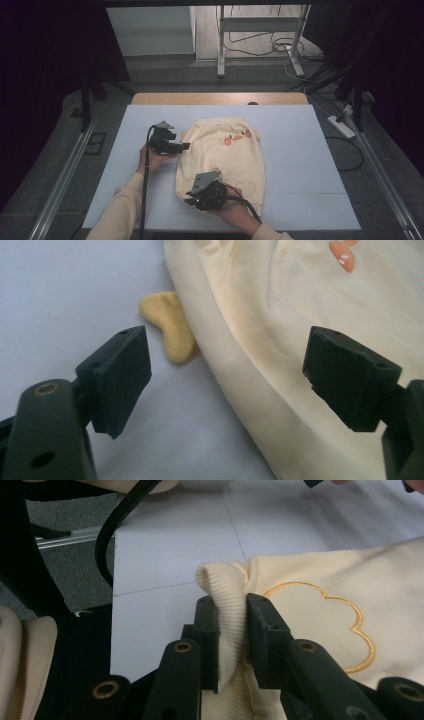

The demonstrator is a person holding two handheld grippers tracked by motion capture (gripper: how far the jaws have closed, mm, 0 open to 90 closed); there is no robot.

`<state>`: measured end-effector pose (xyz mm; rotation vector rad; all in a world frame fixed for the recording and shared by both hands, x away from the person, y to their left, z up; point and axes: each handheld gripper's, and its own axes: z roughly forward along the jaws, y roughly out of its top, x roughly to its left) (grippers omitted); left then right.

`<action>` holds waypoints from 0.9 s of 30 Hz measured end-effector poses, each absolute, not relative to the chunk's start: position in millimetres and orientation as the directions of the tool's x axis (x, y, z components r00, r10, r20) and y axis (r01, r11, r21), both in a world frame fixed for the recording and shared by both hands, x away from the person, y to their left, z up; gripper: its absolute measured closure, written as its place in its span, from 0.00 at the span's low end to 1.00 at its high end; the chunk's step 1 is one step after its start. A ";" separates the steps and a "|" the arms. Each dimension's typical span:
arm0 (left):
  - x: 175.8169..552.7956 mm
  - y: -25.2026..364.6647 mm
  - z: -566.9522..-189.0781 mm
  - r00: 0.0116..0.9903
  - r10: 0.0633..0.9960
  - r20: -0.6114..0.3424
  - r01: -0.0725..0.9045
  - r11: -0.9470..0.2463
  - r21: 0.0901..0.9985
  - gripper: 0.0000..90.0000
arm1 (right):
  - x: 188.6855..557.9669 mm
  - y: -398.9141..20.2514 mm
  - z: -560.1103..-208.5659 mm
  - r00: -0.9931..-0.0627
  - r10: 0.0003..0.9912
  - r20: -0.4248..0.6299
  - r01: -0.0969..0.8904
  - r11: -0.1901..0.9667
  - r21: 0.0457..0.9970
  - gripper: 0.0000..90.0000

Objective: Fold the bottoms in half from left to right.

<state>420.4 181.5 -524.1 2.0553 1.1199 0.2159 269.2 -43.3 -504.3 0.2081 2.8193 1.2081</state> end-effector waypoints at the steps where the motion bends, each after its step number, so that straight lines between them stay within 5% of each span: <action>1: 422.2 181.2 -524.6 0.597 0.776 -0.205 0.645 -0.312 0.697 0.21 | 269.1 -43.3 -504.4 -0.989 0.150 -0.009 0.097 0.683 0.724 0.83; 27: 444.6 177.1 -536.9 0.570 0.797 -0.200 0.678 -0.319 0.662 0.23 | 267.3 -41.5 -506.4 -0.989 0.147 -0.024 0.086 0.696 0.713 0.83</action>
